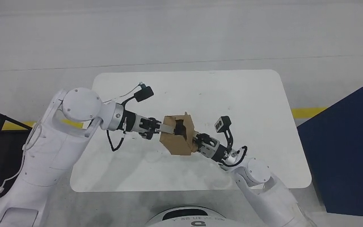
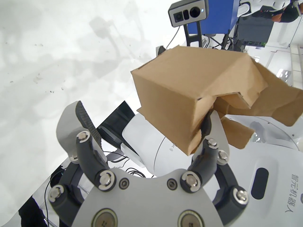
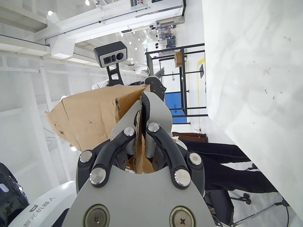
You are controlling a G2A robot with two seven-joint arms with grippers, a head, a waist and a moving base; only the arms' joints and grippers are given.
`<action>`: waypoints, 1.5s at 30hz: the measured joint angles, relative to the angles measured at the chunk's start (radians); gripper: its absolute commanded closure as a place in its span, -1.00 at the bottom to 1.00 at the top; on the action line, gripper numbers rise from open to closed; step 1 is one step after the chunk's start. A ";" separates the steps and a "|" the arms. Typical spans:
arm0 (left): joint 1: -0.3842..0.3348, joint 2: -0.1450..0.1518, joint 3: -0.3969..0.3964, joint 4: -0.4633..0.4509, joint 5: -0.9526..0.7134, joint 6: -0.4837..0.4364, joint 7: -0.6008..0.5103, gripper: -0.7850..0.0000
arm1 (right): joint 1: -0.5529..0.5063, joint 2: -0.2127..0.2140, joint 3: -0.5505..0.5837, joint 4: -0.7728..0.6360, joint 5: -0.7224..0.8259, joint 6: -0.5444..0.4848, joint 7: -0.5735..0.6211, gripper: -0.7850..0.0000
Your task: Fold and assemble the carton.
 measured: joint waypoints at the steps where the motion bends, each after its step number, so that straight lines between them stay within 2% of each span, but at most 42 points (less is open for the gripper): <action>1: -0.001 0.001 -0.002 -0.002 0.010 0.013 0.013 -1.00 | -0.001 0.000 -0.001 -0.001 -0.002 0.000 0.001 1.00; 6: -0.003 0.010 0.024 -0.017 0.108 0.050 0.028 -1.00 | -0.004 0.000 -0.003 -0.003 -0.008 -0.002 0.003 1.00; 14: -0.004 0.013 0.044 -0.041 0.117 0.044 0.048 -1.00 | -0.018 0.002 0.000 -0.002 -0.007 -0.014 0.010 1.00; 22: 0.031 0.023 -0.061 -0.035 0.031 0.045 0.154 -1.00 | -0.035 0.005 0.007 -0.006 -0.009 -0.030 0.024 1.00; 27: 0.072 0.034 -0.117 -0.048 0.018 0.048 0.174 -1.00 | -0.041 0.007 0.010 -0.008 -0.010 -0.035 0.031 1.00; 30: 0.087 0.038 -0.124 -0.066 0.017 0.046 0.176 -1.00 | -0.043 0.007 0.012 -0.009 -0.010 -0.035 0.035 1.00; 35: 0.099 0.038 -0.120 -0.095 -0.039 0.003 0.162 -1.00 | -0.046 0.009 0.012 -0.006 0.006 -0.038 0.055 1.00; 40: 0.084 0.047 -0.093 -0.137 0.063 -0.042 0.114 -1.00 | -0.046 0.010 0.022 0.009 0.031 -0.042 0.081 1.00; 45: 0.044 0.050 -0.051 -0.183 0.157 -0.043 0.078 -1.00 | -0.045 0.011 0.021 0.010 0.032 -0.037 0.083 1.00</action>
